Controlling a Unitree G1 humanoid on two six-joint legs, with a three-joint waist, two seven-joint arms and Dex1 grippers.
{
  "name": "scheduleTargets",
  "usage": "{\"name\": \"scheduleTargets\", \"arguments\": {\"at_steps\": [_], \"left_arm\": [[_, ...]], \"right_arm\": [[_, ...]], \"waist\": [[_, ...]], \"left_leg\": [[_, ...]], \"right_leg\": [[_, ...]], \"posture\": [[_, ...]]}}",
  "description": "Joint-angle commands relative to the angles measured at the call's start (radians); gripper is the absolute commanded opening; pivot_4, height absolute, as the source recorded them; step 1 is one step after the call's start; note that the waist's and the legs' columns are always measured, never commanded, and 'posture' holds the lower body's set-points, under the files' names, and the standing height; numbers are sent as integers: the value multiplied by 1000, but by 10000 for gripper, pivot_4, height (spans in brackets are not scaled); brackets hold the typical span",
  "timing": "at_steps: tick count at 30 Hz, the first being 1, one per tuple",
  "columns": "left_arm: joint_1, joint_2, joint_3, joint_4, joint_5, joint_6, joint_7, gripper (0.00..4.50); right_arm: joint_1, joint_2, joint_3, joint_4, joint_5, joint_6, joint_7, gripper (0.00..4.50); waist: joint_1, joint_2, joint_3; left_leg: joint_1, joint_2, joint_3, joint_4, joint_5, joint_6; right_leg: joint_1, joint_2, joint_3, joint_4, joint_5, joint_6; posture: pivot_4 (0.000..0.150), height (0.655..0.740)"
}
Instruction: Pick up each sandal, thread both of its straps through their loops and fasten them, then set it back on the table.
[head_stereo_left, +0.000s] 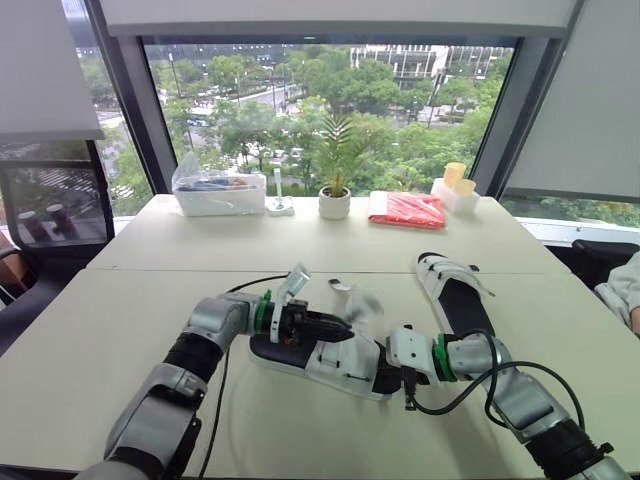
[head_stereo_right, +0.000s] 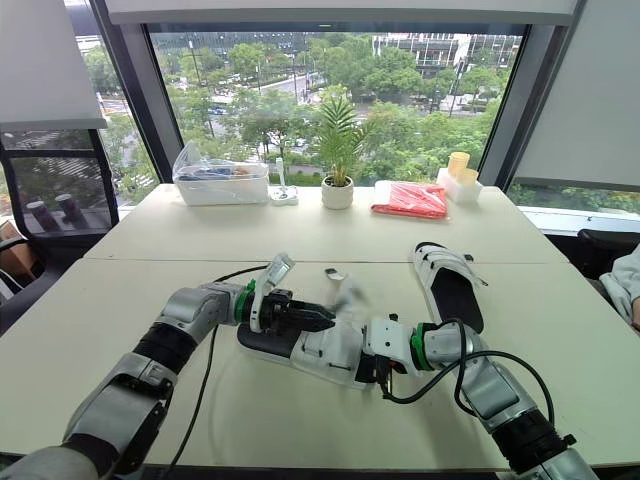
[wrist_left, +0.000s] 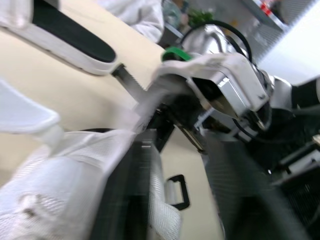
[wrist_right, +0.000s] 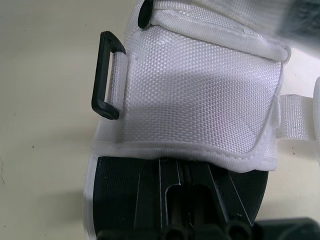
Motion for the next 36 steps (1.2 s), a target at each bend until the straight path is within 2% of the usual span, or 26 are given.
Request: {"name": "scheduleTargets", "arguments": {"at_steps": [1,7,12,18,21,30,33,35,36], "left_arm": [[-44,-41,73,71,-1,23,86,28052],[-79,-72,152,156,11,3,165,28052],[-172,-71,209,286,46,-89,212,28052],[-216,-78,182,374,140,-200,192,28052],[-202,-75,133,350,181,-220,88,28052],[-211,-89,130,411,269,-320,120,28052],[-221,-93,134,444,292,-357,157,19651],[-226,-91,140,467,303,-383,175,10736],[-227,-90,141,477,309,-395,182,10736]], "right_arm": [[35,-10,56,36,-40,31,20,0],[32,-12,56,35,-39,32,22,0],[30,-11,57,37,-40,32,23,0],[22,-4,60,42,-42,32,20,0],[24,-4,59,39,-42,33,18,0],[35,-8,56,31,-42,35,13,0],[35,-8,55,32,-42,34,13,0],[34,-8,55,34,-43,33,13,0],[34,-8,55,34,-43,33,13,0]], "waist": [[0,0,0],[-1,0,0],[1,-1,0],[-1,-1,0],[-1,-1,0],[-1,-1,0],[-1,-1,0],[-1,-1,0],[-1,-1,0]], "left_leg": [[0,0,0,0,0,0],[0,0,0,0,0,0],[0,-1,0,0,0,0],[0,-1,0,-1,0,0],[-1,-1,0,-1,0,0],[-1,-1,0,-1,0,0],[-1,-1,0,-1,0,0],[-1,-1,0,-1,0,0],[-1,-1,0,-1,0,0]], "right_leg": [[0,0,0,0,0,0],[0,0,0,0,0,0],[-1,-1,-1,0,0,0],[-1,-1,-1,-1,0,0],[-1,-1,-1,-1,0,0],[-1,-1,-1,-1,0,0],[-1,-1,-2,-1,0,0],[-1,-1,-2,-1,0,0],[-1,-1,-2,-1,0,0]], "posture": [[1500,7400],[1500,7400],[1500,7400],[1500,7400],[1500,7400],[1500,7400],[1500,7400],[1500,7400],[1500,7400]]}}
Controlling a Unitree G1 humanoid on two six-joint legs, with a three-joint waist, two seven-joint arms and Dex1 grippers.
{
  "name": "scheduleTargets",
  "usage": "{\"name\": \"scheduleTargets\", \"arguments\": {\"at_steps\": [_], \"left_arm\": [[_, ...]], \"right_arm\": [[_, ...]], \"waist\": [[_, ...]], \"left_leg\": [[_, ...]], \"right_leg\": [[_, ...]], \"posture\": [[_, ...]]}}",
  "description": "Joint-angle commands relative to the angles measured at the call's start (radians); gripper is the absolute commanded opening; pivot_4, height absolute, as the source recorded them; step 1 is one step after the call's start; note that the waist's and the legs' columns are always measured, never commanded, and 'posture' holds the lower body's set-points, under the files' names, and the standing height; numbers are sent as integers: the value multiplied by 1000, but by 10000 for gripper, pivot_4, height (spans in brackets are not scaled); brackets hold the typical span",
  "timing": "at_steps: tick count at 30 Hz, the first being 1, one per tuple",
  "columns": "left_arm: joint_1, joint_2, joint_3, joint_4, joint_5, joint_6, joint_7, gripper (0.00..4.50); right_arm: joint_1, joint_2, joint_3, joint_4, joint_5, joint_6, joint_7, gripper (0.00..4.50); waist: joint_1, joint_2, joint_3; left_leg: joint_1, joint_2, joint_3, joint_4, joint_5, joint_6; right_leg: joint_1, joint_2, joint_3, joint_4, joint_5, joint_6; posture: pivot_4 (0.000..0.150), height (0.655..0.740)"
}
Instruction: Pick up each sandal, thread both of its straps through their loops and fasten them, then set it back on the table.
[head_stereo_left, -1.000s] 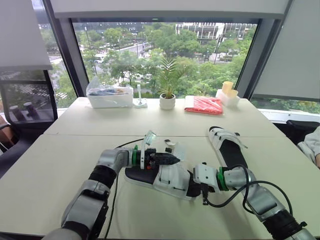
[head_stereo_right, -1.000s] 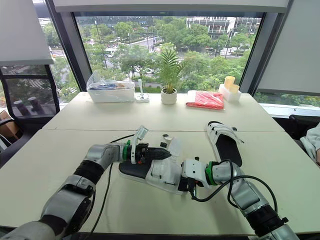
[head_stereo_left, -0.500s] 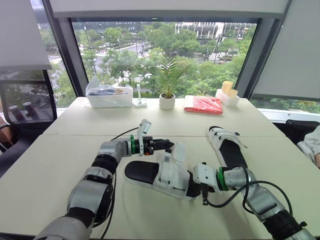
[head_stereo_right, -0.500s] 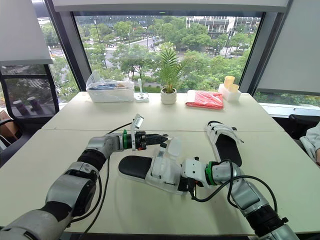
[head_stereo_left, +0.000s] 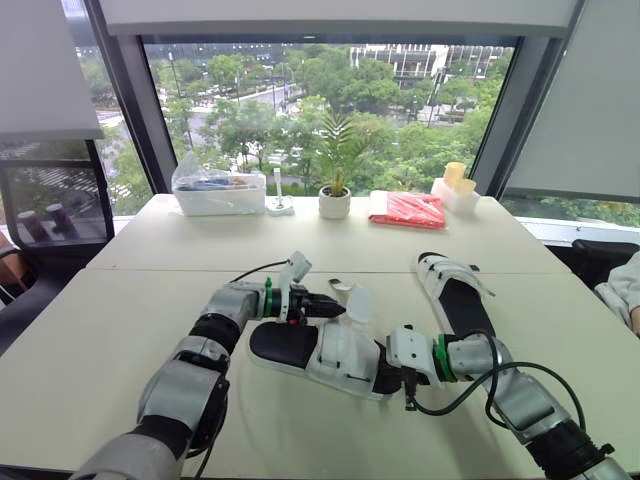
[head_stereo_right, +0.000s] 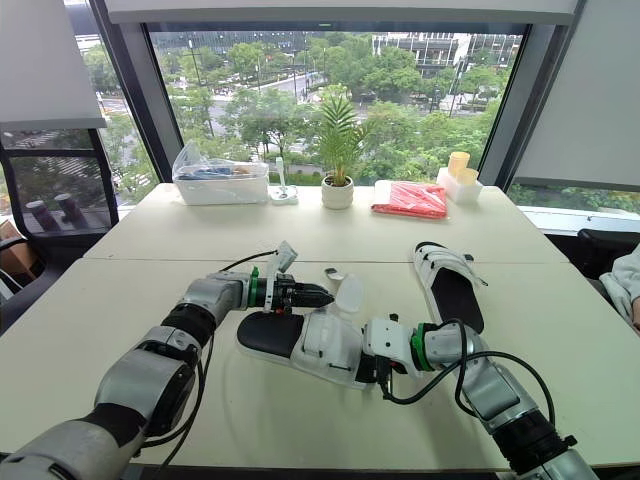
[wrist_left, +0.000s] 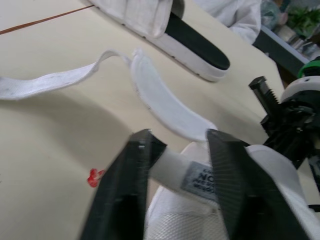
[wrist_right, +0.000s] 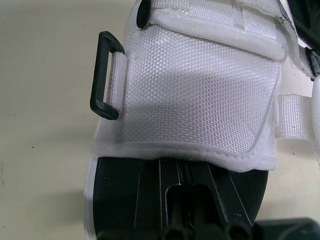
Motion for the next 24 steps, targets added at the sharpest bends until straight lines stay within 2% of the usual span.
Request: {"name": "scheduleTargets", "arguments": {"at_steps": [1,18,24], "left_arm": [[-35,5,20,20,27,-56,27,10736],[-67,-14,-118,103,273,-320,69,10736],[-133,7,17,140,164,-182,22,10736]], "right_arm": [[35,-8,57,40,-42,32,16,0],[32,1,62,43,-45,33,12,0],[33,3,59,42,-43,34,7,0]], "waist": [[0,0,0],[0,0,0],[-1,0,0]], "left_leg": [[0,0,0,0,0,0],[0,0,0,0,0,0],[0,0,0,0,0,0]], "right_leg": [[0,0,0,0,0,0],[0,1,-1,0,0,0],[0,3,-1,0,0,0]], "posture": [[1500,7400],[1500,7400],[1500,7400]]}}
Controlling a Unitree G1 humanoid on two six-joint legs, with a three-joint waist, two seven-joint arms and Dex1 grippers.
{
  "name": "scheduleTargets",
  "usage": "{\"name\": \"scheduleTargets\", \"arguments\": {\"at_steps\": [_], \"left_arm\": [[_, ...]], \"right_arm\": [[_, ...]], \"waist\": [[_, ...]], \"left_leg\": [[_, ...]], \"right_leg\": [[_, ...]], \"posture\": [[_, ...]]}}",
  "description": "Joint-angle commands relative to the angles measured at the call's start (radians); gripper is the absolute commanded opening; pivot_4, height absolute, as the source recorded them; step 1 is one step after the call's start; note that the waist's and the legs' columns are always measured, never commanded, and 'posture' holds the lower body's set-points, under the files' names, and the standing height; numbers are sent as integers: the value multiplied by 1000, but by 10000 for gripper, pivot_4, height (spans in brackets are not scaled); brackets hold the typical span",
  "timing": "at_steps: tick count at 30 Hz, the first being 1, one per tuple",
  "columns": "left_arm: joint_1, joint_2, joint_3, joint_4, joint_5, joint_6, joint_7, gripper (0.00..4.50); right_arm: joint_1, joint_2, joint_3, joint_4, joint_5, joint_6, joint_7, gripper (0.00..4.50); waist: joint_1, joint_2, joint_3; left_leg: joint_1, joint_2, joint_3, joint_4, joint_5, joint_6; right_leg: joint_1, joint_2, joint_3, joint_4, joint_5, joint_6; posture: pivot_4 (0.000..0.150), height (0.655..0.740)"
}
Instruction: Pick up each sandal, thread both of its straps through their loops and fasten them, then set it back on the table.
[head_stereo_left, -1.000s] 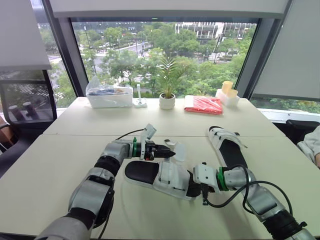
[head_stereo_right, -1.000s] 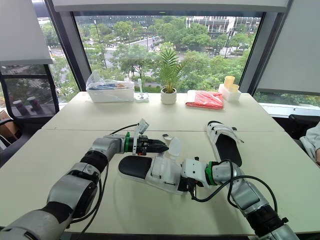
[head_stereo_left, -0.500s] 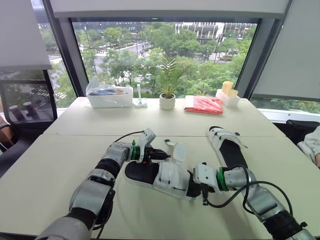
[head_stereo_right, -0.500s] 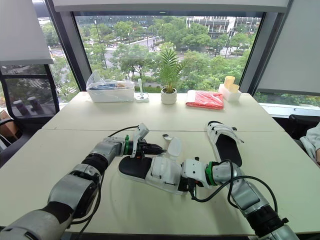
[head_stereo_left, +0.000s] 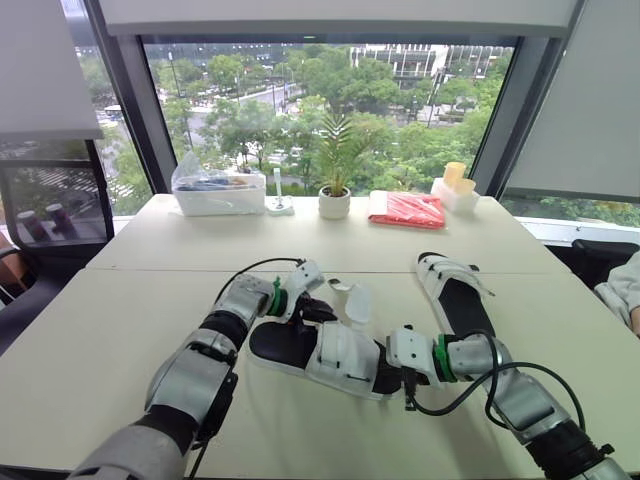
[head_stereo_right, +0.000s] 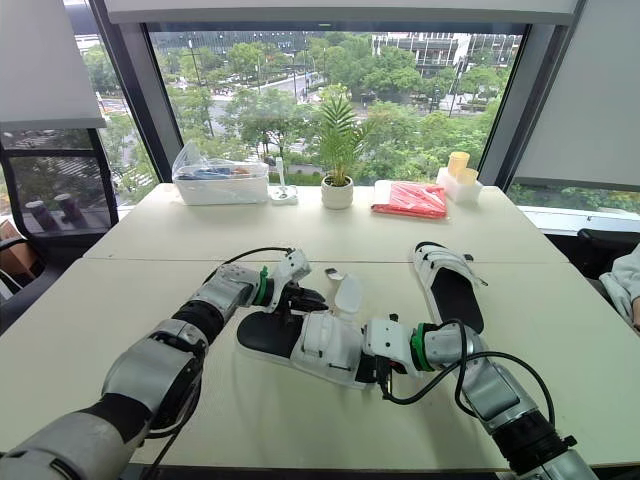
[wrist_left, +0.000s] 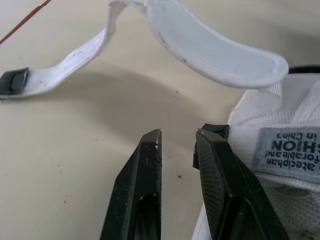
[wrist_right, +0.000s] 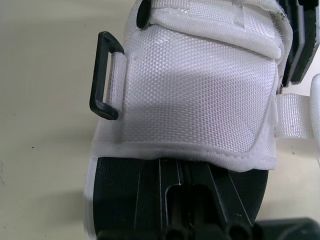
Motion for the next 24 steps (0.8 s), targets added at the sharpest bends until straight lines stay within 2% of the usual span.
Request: {"name": "scheduleTargets", "arguments": {"at_steps": [1,7,8,10,11,15,24], "left_arm": [[-66,25,94,-1,-80,84,-44,10736],[-123,35,194,2,-169,284,-123,10736],[-122,32,192,-1,-164,295,-122,13127],[-112,21,171,-10,-145,297,-127,19479],[-106,15,160,-13,-134,294,-123,24015],[-96,-9,139,-4,-107,288,-87,44902],[-105,-88,115,20,-77,282,-97,44902]], "right_arm": [[34,1,59,42,-43,35,9,0],[33,1,59,46,-47,33,4,0],[31,2,59,47,-47,32,4,0],[27,3,59,52,-47,31,3,0],[25,3,60,54,-47,30,3,0],[23,4,60,55,-47,30,3,0],[29,-2,58,47,-47,35,2,0]], "waist": [[-1,0,0],[-1,0,0],[-2,0,0],[-2,0,0],[-2,0,0],[-2,0,0],[-2,0,0]], "left_leg": [[0,0,0,0,0,0],[0,0,0,0,0,0],[0,0,0,0,0,0],[0,0,0,0,0,0],[0,0,0,0,0,0],[0,0,0,0,0,0],[0,0,0,0,0,0]], "right_leg": [[0,0,0,0,0,0],[0,1,0,0,0,0],[0,1,0,0,0,0],[0,1,0,0,0,0],[0,1,0,0,0,0],[0,0,0,0,0,0],[0,0,0,0,0,0]], "posture": [[1500,7400],[1500,7400],[1500,7400],[1500,7400],[1500,7400],[1500,7400],[1500,7400]]}}
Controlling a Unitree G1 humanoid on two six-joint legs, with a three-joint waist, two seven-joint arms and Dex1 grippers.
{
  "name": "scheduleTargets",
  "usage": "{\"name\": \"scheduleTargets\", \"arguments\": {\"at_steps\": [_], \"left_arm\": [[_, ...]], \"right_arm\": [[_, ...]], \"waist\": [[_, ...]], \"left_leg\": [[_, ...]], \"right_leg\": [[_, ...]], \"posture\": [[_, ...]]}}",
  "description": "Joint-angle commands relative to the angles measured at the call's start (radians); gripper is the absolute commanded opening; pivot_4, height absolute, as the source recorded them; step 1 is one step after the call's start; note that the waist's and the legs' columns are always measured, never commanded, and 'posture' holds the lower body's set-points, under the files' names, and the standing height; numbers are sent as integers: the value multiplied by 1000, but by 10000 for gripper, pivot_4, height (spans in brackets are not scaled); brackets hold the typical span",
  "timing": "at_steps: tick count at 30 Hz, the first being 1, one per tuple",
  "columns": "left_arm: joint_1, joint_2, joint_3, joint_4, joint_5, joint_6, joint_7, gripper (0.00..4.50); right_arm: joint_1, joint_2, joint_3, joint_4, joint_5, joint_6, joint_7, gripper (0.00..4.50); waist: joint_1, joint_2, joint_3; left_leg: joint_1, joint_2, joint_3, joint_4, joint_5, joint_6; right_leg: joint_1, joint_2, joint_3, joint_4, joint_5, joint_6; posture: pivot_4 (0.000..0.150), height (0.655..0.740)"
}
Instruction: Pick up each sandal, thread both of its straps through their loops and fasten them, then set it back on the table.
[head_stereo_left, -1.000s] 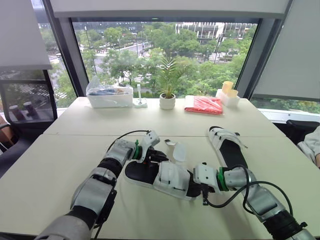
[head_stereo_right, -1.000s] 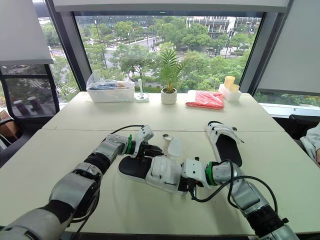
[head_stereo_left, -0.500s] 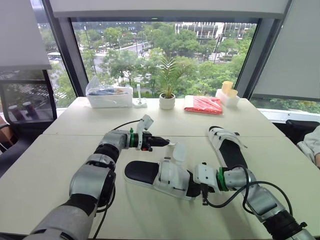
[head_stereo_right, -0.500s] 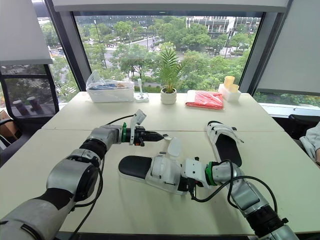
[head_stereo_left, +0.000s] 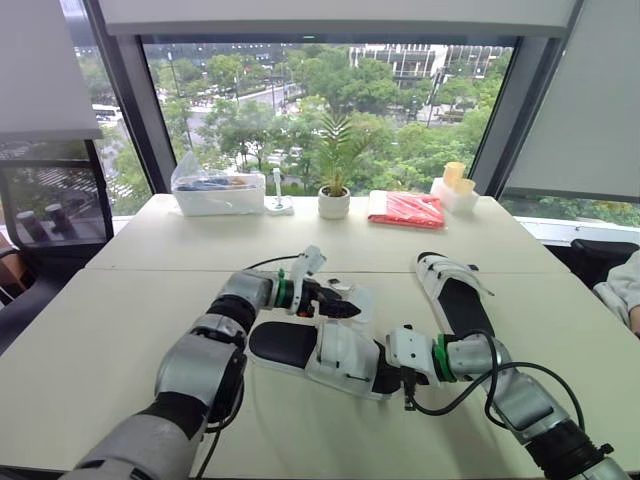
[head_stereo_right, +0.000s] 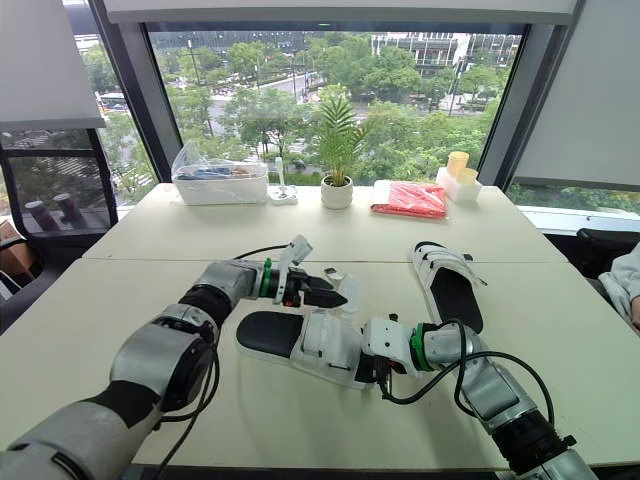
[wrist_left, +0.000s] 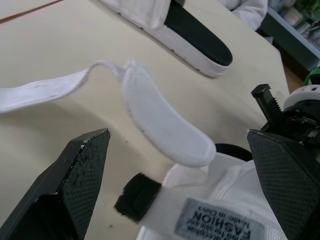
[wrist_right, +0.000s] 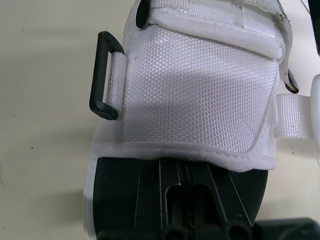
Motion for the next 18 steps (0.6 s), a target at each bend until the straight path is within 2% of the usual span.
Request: {"name": "scheduleTargets", "arguments": {"at_steps": [1,6,18], "left_arm": [[-31,-34,-9,10,11,-13,0,44902],[-61,-81,-2,53,36,-18,69,44902],[-118,-156,185,104,-60,10,309,44902]], "right_arm": [[31,-3,55,45,-47,36,5,0],[34,-3,56,38,-49,39,2,0],[46,-8,56,23,-52,42,-3,0]], "waist": [[0,0,0],[2,0,0],[4,0,0]], "left_leg": [[0,0,0,0,0,0],[0,0,0,0,0,0],[0,0,0,0,0,0]], "right_leg": [[0,0,0,0,0,0],[0,0,0,0,0,0],[1,-1,0,0,0,0]], "posture": [[1500,7400],[1500,7400],[1500,7400]]}}
